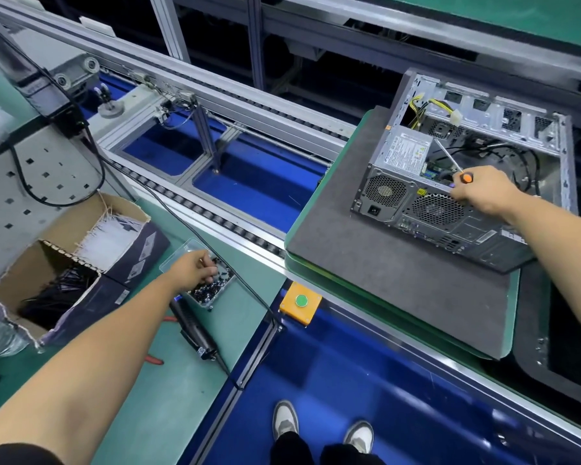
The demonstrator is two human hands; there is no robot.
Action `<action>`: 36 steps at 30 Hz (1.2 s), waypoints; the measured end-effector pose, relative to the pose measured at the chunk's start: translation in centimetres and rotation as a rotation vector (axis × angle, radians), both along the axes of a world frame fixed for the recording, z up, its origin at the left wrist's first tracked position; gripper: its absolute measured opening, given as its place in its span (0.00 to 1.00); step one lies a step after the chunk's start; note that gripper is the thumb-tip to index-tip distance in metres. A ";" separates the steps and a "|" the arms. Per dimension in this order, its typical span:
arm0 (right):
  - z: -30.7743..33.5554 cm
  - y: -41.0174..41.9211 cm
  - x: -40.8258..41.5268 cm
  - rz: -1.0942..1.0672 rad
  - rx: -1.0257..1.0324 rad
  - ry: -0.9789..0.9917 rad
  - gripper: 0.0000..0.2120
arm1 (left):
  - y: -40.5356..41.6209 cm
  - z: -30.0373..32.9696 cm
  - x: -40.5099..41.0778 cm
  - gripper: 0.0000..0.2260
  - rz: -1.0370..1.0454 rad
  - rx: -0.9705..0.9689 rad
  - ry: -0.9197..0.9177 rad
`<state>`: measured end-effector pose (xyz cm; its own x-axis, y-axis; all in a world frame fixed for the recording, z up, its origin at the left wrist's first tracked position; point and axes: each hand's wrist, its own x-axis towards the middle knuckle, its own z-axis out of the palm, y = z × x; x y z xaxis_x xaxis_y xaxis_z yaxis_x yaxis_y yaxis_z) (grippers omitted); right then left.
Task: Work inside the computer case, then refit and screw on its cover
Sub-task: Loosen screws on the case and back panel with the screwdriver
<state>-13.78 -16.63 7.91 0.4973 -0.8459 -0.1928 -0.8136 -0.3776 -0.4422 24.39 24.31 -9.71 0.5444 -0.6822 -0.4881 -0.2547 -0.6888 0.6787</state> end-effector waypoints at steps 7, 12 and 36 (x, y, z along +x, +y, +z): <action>-0.2 -0.2 0.1 0.020 -0.024 0.017 0.11 | 1.1 -0.5 0.8 0.06 -0.056 0.054 -0.008; -0.5 -0.4 -0.2 -0.012 -0.003 -0.015 0.08 | 1.3 -1.0 0.7 0.06 -0.112 0.121 -0.099; -0.8 -0.9 -0.3 0.007 0.011 -0.047 0.10 | 0.5 -1.0 0.3 0.05 -0.238 0.303 -0.524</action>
<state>-14.09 -17.49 7.09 0.5124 -0.8400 -0.1784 -0.7890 -0.3785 -0.4839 24.74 24.80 -10.76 0.6133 -0.6876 -0.3886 -0.6688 -0.7139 0.2076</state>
